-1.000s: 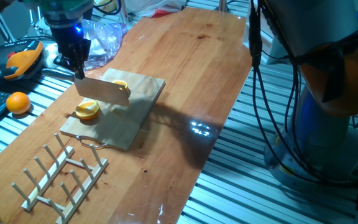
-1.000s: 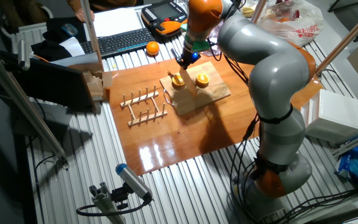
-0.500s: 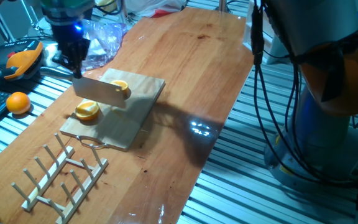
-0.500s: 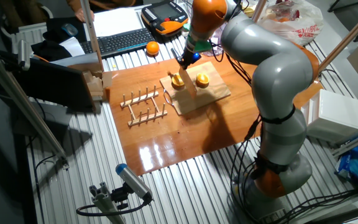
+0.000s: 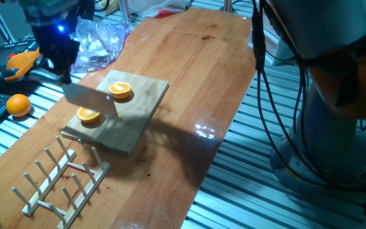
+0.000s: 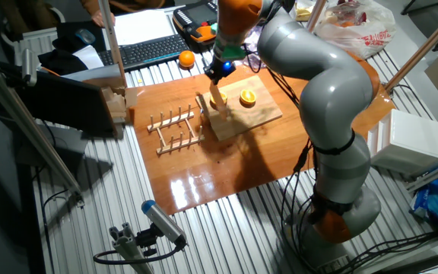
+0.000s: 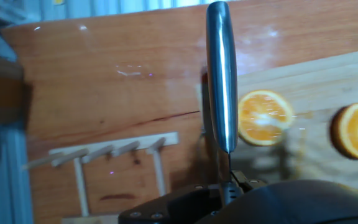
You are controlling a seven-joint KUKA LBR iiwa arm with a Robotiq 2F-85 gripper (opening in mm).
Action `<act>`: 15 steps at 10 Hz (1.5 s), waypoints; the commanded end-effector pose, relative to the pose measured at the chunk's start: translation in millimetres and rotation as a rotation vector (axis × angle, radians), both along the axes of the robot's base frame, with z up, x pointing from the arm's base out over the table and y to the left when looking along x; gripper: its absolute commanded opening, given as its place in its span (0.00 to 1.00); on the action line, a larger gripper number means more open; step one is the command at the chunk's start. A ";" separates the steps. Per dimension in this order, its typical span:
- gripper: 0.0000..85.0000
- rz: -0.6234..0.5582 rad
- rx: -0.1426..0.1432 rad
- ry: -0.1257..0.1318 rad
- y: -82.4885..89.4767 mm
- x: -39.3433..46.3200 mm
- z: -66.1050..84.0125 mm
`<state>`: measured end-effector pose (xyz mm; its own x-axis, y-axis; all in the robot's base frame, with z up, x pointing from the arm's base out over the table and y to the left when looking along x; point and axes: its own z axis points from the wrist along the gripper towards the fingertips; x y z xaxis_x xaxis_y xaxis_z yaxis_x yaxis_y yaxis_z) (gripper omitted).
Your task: Chop the orange
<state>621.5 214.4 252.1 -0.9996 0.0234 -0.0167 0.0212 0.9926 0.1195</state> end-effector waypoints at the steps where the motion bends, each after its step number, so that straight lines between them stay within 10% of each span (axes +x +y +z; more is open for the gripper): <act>1: 0.00 0.005 0.006 -0.003 20.9 -1.9 -2.3; 13: 0.00 0.114 0.032 -0.063 23.2 -1.7 -1.5; 15: 0.00 0.065 0.027 -0.042 61.1 -0.1 17.6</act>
<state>621.0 259.7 268.6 -0.9975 -0.0401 -0.0586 -0.0483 0.9880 0.1464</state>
